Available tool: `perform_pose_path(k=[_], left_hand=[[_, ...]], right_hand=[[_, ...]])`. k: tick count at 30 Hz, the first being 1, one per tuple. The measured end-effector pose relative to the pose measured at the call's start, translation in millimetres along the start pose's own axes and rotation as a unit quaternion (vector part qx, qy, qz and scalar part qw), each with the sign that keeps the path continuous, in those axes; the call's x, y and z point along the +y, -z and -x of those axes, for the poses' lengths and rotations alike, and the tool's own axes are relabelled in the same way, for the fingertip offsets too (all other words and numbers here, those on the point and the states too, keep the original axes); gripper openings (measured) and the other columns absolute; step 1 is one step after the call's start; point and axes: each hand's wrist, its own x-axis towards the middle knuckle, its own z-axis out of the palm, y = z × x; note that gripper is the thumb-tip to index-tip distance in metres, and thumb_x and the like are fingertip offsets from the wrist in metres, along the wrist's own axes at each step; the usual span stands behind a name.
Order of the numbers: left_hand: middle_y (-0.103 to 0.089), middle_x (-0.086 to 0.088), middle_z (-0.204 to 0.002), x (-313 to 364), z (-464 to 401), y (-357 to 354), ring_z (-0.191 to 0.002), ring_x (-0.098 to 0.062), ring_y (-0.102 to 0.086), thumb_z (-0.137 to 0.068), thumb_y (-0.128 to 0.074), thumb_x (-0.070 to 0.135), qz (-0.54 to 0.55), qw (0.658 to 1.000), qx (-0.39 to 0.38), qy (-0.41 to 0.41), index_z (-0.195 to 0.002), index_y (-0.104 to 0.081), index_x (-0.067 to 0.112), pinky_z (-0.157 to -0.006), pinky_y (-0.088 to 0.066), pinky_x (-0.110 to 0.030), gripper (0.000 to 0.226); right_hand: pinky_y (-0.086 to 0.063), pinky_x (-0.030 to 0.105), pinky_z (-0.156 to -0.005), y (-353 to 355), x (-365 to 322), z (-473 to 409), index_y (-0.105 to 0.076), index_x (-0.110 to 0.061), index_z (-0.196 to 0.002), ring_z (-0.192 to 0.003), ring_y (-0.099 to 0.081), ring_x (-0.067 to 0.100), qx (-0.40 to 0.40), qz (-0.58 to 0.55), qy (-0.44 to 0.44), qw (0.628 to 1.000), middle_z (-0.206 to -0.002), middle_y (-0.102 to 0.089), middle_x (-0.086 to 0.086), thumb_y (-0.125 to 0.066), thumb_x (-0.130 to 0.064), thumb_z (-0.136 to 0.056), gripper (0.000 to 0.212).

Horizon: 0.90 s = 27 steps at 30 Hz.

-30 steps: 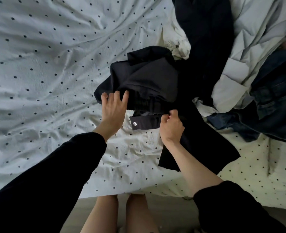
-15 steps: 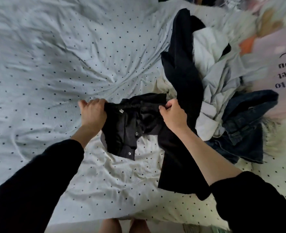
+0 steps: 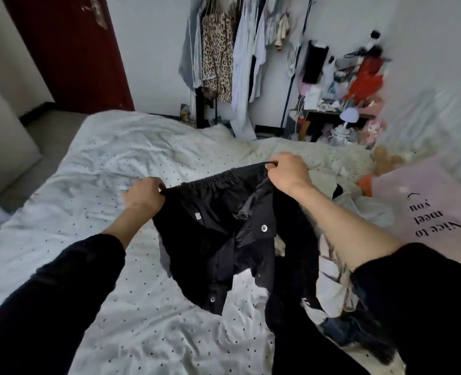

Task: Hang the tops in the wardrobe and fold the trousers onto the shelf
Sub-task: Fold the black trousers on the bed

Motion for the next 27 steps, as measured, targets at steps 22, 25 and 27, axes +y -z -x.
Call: perform_pose_path(k=[22,25,27], left_hand=[[-0.067,-0.014,-0.066,106.1,-11.7,388.5,-0.068,-0.025,-0.063,-0.076,-0.061,0.004,0.242,0.919,0.296,-0.095,-0.068,-0.071,0.005,-0.06,-0.047,-0.027,0.012],[-0.069,-0.015,-0.071,107.4,-14.7,401.2,-0.076,-0.024,-0.067,-0.077,-0.063,0.006,0.324,0.883,0.325,-0.095,-0.077,-0.072,0.007,-0.072,-0.052,-0.028,0.009],[-0.071,-0.014,-0.075,107.3,-18.7,411.9,-0.081,-0.025,-0.068,-0.076,-0.066,0.009,0.37,0.854,0.354,-0.09,-0.083,-0.072,0.009,-0.082,-0.054,-0.032,0.009]], right_hand=[[-0.052,0.035,-0.089,340.4,-175.3,-70.6,-0.066,-0.009,-0.106,-0.099,-0.062,0.029,0.301,-0.337,0.045,0.891,-0.108,-0.063,0.009,-0.055,-0.007,-0.086,0.023],[-0.05,0.034,-0.092,353.3,-181.3,-71.2,-0.07,-0.014,-0.105,-0.105,-0.061,0.031,0.31,-0.335,0.073,0.887,-0.114,-0.066,0.011,-0.059,-0.011,-0.086,0.023],[-0.048,0.031,-0.091,363.1,-184.3,-73.3,-0.071,-0.014,-0.103,-0.106,-0.06,0.03,0.323,-0.305,0.093,0.891,-0.113,-0.067,0.011,-0.059,-0.014,-0.087,0.02]])
